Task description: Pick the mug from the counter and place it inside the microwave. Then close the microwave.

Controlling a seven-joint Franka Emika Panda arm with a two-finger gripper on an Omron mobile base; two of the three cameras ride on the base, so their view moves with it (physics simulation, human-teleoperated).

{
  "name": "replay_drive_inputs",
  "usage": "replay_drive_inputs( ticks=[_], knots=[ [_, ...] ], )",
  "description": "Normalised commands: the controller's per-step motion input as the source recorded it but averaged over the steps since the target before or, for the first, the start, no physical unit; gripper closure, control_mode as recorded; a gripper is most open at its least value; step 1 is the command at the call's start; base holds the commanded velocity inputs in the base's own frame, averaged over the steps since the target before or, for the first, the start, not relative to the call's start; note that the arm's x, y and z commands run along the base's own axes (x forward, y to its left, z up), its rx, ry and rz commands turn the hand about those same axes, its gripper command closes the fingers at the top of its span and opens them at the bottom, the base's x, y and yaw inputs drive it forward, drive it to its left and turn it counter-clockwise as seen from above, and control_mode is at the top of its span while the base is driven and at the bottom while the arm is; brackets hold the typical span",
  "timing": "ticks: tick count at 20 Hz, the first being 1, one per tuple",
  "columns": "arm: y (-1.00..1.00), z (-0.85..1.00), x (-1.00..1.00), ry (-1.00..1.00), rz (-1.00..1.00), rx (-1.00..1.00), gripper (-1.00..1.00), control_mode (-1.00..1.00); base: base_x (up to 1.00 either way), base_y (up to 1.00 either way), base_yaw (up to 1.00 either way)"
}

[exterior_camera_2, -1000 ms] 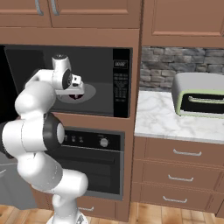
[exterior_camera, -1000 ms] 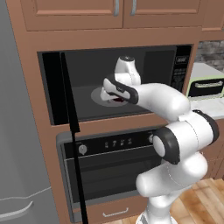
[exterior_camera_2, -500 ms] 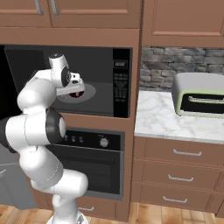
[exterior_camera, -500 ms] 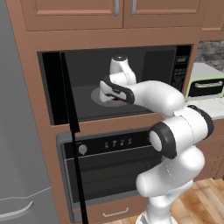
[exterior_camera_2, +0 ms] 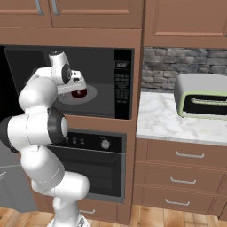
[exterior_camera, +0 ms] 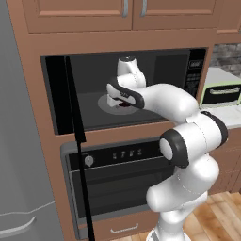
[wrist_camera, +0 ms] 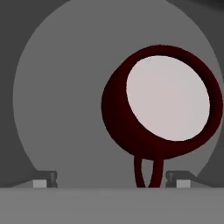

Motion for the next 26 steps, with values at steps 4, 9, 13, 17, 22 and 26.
replay_drive_inputs(
  ticks=[4,9,13,17,22,26],
  knots=[
    [0.0,0.03,-0.39,0.0,0.0,0.0,-1.0,-1.0,0.0,0.0,0.0],
    [0.0,0.02,-0.65,0.0,0.0,0.0,-1.0,-1.0,0.0,0.0,0.0],
    [0.0,0.07,-0.65,-0.01,0.0,0.0,-1.0,-1.0,0.0,0.0,0.0],
    [0.0,0.14,-0.66,-0.04,0.0,0.0,-1.0,-1.0,0.0,0.0,0.0],
    [0.0,0.12,-0.74,-0.08,0.0,0.0,-1.0,-1.0,0.0,0.0,0.0],
    [0.0,0.08,-0.77,-0.13,0.0,0.0,-1.0,-1.0,0.0,0.0,0.0]
  ],
)
